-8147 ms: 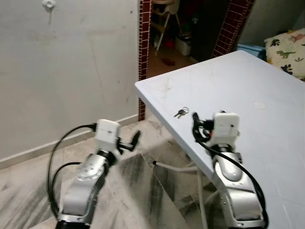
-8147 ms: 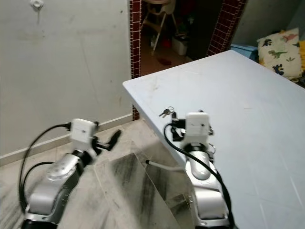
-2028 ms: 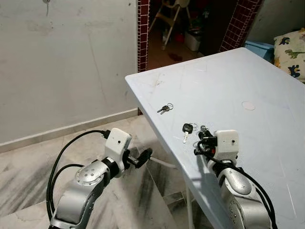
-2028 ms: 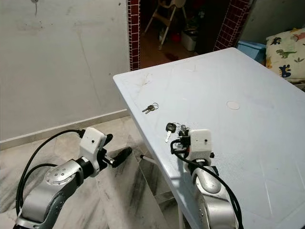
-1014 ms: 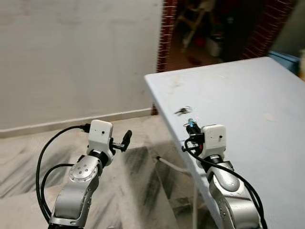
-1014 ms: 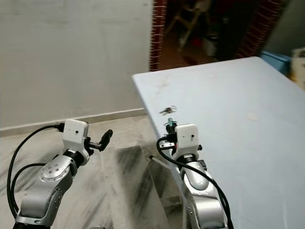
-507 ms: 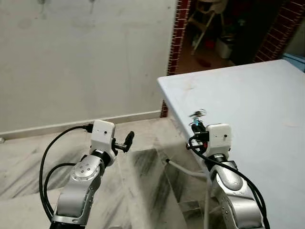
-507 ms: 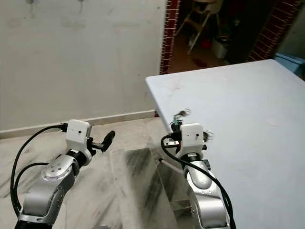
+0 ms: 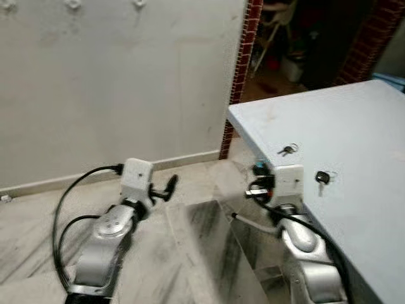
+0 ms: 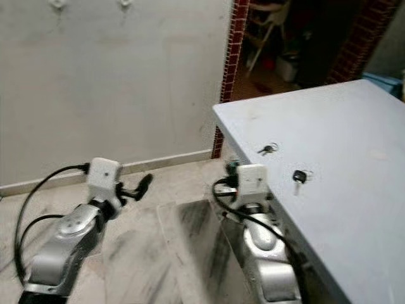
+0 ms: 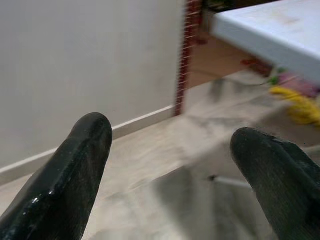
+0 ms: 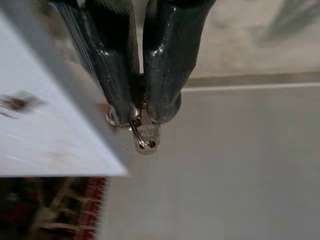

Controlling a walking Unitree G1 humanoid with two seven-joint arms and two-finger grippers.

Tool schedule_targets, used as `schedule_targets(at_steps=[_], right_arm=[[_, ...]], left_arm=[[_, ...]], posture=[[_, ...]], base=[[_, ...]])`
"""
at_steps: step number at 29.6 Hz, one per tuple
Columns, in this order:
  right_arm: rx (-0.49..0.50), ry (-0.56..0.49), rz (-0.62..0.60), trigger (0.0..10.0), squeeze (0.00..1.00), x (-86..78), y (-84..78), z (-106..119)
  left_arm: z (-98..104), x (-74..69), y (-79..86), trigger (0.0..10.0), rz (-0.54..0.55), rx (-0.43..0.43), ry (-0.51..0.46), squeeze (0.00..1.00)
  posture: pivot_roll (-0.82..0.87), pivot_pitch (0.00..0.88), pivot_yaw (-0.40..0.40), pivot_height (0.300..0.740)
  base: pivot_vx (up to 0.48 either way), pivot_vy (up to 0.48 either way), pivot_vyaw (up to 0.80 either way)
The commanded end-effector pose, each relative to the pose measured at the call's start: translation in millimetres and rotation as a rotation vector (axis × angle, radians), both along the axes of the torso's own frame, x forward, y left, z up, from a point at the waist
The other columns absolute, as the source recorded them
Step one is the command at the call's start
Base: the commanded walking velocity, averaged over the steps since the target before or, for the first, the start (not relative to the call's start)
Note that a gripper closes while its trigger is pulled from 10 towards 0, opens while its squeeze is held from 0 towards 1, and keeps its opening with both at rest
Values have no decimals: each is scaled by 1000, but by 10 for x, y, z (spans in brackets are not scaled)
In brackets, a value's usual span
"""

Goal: Hang keys on a hook

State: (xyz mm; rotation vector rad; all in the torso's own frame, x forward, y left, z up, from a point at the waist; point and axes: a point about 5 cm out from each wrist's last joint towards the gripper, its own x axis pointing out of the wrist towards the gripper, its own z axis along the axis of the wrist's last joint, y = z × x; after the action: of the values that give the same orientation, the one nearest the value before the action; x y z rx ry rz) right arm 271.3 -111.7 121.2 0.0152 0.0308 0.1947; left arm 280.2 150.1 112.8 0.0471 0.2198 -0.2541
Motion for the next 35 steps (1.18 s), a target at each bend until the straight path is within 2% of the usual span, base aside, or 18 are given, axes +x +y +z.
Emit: schedule_targets(at_steps=[1,6,13,21,27,35], right_arm=[[-18,-12,-36,10000,0,6,-105,19],[-20,-16,-31,10000,0,15,-92,24],[-29,-27,-24,10000,0,41,-96,43],[-43,-37,-12,10000,0,46,-82,53],[-47,-39,-11,10000,0,43,-71,46],[-47,-39,-4,10000,0,32,-54,39]], left_arm=[[4,10,-93,10000,-24,-15,3,0],[14,25,-97,10000,-18,-16,-7,0],[85,60,-116,10000,-21,-11,-71,0],[128,93,-122,10000,-32,-59,-78,0],[103,64,-129,10000,-40,-88,-69,0],[103,59,-141,10000,-49,-98,-63,0]], posture=[[122,32,-55,740],[121,27,-59,740],[116,18,-62,740],[114,36,-68,740],[113,34,-65,740],[116,36,-63,740]], base=[[0,480,0],[0,480,0],[0,0,0],[0,0,0],[0,0,0],[264,0,0]])
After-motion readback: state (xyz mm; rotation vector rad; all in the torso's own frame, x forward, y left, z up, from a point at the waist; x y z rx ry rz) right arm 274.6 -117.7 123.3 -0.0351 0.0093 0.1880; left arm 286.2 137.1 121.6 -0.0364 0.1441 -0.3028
